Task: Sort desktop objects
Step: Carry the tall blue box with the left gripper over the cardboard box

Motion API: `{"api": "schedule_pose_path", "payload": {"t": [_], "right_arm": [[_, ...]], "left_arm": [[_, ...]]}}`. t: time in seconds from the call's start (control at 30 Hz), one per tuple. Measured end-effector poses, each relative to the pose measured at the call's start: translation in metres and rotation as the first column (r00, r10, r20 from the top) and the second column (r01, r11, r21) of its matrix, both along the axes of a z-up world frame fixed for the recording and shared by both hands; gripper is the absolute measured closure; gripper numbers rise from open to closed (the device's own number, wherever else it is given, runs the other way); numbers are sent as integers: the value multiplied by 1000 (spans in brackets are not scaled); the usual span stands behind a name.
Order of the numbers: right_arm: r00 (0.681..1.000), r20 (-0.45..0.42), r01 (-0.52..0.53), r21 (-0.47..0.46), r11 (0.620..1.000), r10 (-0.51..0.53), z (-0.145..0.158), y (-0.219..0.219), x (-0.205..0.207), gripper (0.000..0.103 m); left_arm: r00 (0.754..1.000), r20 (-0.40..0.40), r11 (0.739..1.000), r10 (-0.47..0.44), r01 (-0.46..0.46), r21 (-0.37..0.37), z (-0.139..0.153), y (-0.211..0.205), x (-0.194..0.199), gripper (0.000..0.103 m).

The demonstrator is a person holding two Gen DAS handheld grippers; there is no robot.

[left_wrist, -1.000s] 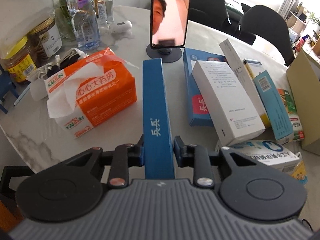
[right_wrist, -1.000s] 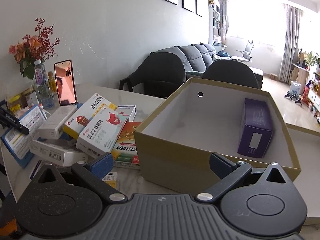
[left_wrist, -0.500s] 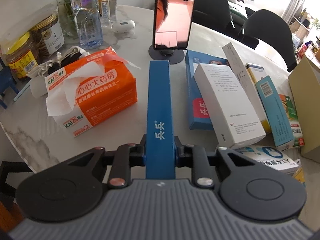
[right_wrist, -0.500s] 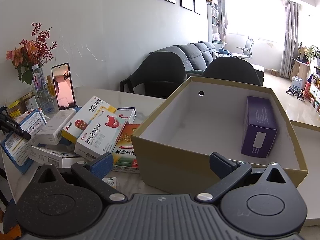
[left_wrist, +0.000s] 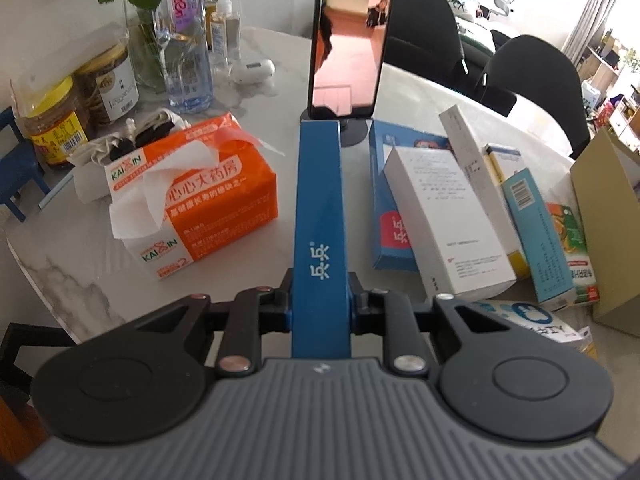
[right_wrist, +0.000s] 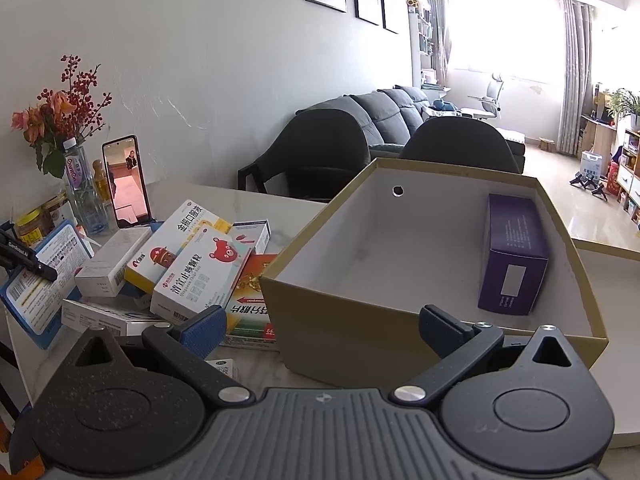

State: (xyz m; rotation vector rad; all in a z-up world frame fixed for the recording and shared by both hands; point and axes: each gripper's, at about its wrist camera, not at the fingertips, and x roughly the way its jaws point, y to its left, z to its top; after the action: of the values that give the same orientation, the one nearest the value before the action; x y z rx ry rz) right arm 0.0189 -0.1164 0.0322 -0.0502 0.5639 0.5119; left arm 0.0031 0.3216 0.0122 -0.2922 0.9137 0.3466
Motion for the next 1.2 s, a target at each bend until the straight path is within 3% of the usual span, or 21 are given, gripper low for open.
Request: {"api": "schedule_pose_path", "payload": {"t": [0.4, 0.7, 1.2], "right_arm": [[999, 42, -3, 46, 999, 1, 14, -5, -1, 0], [995, 104, -6, 86, 996, -3, 28, -19, 5, 0], [987, 145, 43, 173, 984, -68, 46, -49, 28, 0]], "left_arm": [[995, 74, 998, -64, 64, 0, 36, -24, 6, 82], [979, 139, 987, -152, 157, -24, 60, -59, 36, 82], [888, 237, 900, -394, 425, -97, 78, -171, 129, 82]]}}
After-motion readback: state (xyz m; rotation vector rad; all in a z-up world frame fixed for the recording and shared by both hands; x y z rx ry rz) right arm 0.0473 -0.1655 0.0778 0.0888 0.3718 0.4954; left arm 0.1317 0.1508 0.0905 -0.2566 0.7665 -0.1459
